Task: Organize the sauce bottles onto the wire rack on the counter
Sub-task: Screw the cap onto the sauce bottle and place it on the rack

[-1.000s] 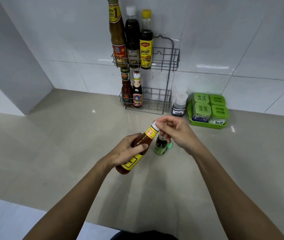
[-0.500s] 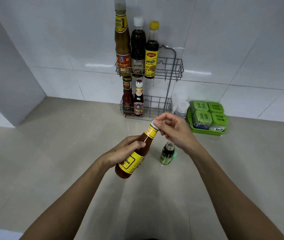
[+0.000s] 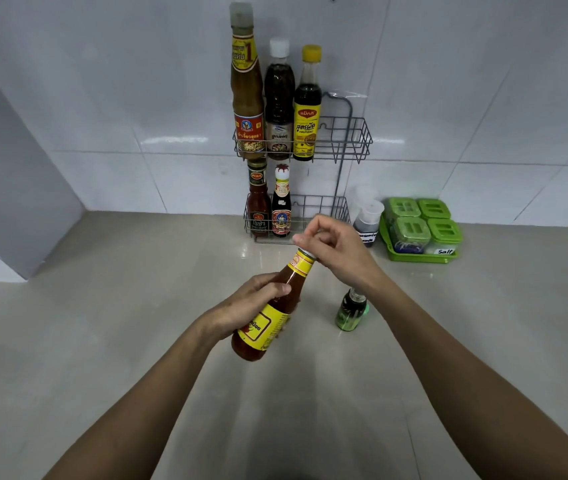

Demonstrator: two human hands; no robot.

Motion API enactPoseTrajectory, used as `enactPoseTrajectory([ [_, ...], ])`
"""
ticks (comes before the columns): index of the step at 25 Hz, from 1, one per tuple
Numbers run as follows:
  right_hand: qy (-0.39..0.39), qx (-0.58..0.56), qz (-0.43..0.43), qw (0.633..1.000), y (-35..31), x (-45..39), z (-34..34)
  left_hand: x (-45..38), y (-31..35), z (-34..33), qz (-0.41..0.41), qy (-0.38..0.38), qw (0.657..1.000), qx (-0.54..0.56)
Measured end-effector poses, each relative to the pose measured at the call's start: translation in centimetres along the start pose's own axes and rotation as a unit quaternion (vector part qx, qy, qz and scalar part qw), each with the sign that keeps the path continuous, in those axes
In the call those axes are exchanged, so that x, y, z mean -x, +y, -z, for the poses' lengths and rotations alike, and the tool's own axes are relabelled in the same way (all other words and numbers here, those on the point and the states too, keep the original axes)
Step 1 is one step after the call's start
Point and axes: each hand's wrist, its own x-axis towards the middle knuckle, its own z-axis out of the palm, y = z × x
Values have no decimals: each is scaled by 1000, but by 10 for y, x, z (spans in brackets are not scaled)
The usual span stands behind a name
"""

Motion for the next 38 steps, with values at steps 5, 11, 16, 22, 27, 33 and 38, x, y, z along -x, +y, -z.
enactPoseTrajectory([
  [5,81,75,-59,992,8,-16,-10,-8,2,4,-37,85,988,-121],
  [11,86,136,-121,979,18,-14,-8,-19,-6,1,-26,118,980,-155],
  [16,39,31,-12,999,5,-5,-3,-15,2,12,18,-54,998,9],
  [22,102,215,-180,954,13,-18,-3,-21,-7,-9,-59,199,931,-301],
  [27,72,119,-108,984,8,-12,-1,-20,2,-8,-33,146,975,-163],
  [33,90,69,-58,992,4,-17,2,-22,6,-2,-42,85,989,-109],
  [38,125,122,-142,974,10,-27,-1,-34,-6,-7,-82,214,937,-263],
])
